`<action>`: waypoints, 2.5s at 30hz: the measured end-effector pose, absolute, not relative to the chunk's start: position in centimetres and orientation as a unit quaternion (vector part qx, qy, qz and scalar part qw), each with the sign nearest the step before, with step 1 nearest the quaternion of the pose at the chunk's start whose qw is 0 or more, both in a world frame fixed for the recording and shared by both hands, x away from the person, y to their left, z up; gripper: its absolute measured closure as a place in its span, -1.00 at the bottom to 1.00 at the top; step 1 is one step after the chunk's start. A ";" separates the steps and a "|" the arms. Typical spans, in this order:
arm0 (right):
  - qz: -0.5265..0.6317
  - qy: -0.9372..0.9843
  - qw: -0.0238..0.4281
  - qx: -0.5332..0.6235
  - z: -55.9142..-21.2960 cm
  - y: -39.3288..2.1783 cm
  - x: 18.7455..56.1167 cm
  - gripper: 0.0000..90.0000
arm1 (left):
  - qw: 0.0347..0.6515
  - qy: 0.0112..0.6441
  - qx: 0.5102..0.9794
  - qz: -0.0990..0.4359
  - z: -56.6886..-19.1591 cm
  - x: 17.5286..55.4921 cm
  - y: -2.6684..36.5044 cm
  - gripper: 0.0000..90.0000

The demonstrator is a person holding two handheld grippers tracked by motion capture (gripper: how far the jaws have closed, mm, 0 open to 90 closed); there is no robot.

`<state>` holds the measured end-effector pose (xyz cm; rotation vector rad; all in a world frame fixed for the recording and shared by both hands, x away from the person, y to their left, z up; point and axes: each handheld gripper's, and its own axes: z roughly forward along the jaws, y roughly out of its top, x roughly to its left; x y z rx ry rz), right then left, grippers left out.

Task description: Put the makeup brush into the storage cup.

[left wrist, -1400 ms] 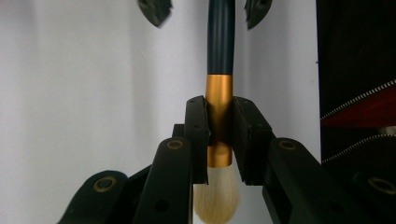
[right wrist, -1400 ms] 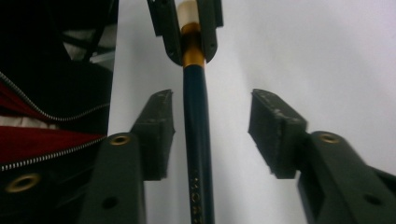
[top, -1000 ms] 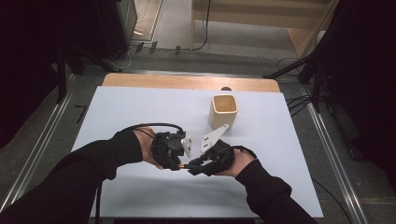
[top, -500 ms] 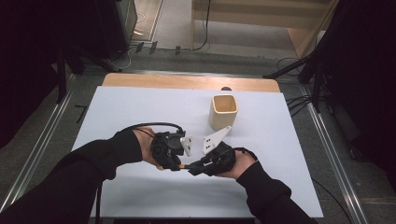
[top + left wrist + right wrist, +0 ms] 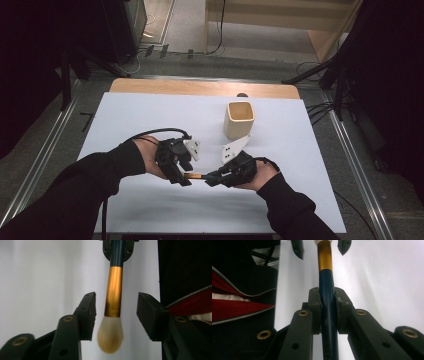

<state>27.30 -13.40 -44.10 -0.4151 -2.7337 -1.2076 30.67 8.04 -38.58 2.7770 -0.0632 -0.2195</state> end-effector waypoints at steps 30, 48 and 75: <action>-0.466 -0.856 0.058 -0.218 -45.3 -17.4 25.8 0.76 | 0.387 0.122 0.908 -0.102 -40.0 31.0 14.7 -0.45; -0.517 -0.815 0.038 -0.257 -44.7 -18.2 25.5 0.76 | 0.462 0.181 0.863 -0.096 -41.4 29.7 15.0 -0.40; -0.558 -0.779 0.023 -0.285 -44.9 -16.8 25.3 0.76 | 0.542 0.265 0.789 -0.118 -42.4 28.5 13.3 -0.08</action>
